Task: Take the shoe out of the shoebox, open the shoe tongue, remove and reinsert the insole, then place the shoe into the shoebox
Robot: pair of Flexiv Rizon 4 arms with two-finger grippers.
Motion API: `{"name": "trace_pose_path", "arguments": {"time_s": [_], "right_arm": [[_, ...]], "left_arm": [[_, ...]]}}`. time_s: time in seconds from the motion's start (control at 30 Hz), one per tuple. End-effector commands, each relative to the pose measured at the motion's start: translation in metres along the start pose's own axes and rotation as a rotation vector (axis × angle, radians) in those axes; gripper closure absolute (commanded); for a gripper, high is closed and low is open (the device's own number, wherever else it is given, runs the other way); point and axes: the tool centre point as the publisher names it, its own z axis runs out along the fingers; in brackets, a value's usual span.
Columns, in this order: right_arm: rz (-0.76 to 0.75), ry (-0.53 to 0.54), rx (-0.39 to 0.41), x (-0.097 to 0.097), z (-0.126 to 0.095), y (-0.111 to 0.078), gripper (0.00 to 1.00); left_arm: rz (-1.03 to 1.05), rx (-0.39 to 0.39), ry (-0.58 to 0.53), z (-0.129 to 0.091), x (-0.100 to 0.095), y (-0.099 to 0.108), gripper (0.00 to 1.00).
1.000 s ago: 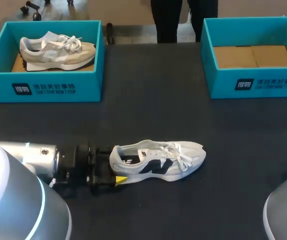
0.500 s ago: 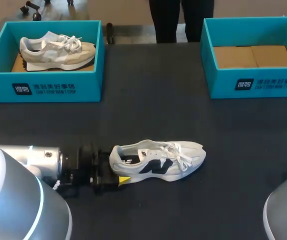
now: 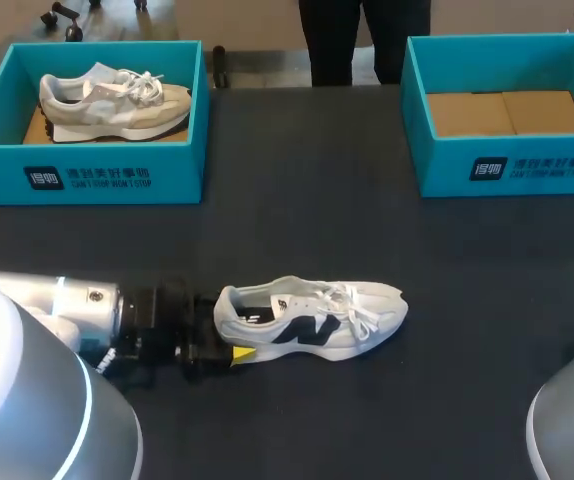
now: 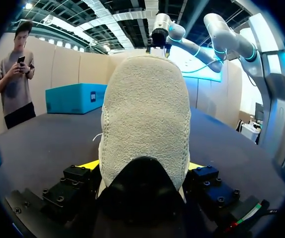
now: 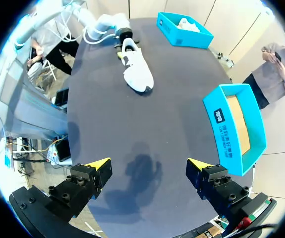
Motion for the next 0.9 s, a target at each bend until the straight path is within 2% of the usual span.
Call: {"name": "trace_pose_path", "arguments": {"time_s": [0.03,0.4,0.9], "right_arm": [[0.001,0.004,0.004,-0.0019,0.0006,0.001,0.0],[0.001,0.004,0.004,-0.0019,0.0006,0.001,0.0],[0.001,0.004,0.004,-0.0019,0.0006,0.001,0.0]], "left_arm": [[-0.001,-0.006,0.006,-0.0119,-0.0075,-0.0012,1.0],[-0.004,-0.06,0.034,-0.0195,-0.0151,0.0024,1.0],[-0.004,-0.06,0.034,-0.0195,-0.0151,0.0024,1.0]]}}
